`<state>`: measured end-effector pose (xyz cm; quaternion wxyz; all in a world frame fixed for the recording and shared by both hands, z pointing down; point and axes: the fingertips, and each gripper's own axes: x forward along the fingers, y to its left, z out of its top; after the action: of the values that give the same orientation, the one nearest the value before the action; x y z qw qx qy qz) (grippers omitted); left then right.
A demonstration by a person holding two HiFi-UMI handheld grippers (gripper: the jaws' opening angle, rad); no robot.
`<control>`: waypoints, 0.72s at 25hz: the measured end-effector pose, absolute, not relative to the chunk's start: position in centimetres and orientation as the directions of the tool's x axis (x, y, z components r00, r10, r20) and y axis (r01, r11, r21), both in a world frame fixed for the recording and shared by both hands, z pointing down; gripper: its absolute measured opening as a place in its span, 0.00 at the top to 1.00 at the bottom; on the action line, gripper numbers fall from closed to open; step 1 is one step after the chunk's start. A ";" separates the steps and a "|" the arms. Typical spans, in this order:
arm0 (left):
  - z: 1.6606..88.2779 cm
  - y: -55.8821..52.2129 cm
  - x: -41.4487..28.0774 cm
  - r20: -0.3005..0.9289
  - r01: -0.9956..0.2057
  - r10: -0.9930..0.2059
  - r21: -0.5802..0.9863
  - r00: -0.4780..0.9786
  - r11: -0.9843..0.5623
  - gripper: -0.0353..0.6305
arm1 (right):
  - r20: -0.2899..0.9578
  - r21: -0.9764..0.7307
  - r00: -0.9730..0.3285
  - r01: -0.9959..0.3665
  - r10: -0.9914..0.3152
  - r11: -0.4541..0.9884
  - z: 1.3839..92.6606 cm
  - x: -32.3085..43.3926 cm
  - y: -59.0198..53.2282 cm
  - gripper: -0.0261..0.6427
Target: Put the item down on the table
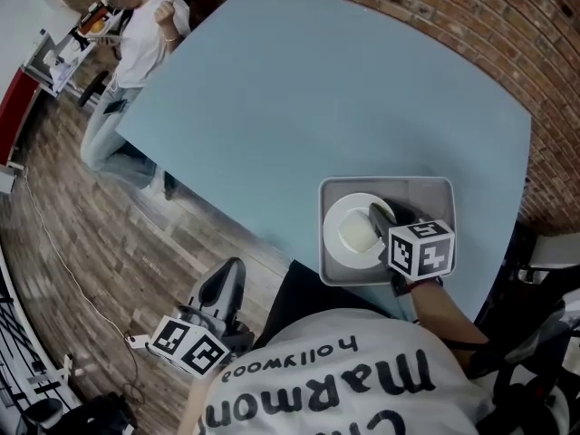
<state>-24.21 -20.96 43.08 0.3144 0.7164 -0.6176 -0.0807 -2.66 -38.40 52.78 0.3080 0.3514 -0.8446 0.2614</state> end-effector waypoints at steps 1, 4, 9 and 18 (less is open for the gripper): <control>43.1 -20.8 -24.3 0.272 -0.833 -0.936 0.551 0.224 -0.039 0.94 | 0.708 -0.217 -0.561 -0.752 -0.429 0.623 52.8 -2.7 -38.4 0.81; 43.2 -20.5 -24.4 0.272 -0.831 -0.936 0.554 0.225 -0.039 0.94 | 0.720 -0.171 -0.547 -0.736 -0.427 0.655 52.7 -2.8 -38.2 0.81; 43.2 -20.4 -24.5 0.269 -0.829 -0.936 0.558 0.229 -0.042 0.94 | 0.743 -0.106 -0.530 -0.696 -0.409 0.710 52.7 -3.1 -38.1 0.80; 43.4 -20.5 -24.6 0.271 -0.826 -0.934 0.562 0.235 -0.045 0.94 | 0.755 0.125 -0.501 -0.524 -0.424 0.842 52.0 -4.2 -38.5 0.80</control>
<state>-24.59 -20.54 43.40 0.3195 0.7179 -0.6127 -0.0843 -4.18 -38.51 52.00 0.4175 0.2744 -0.8642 0.0600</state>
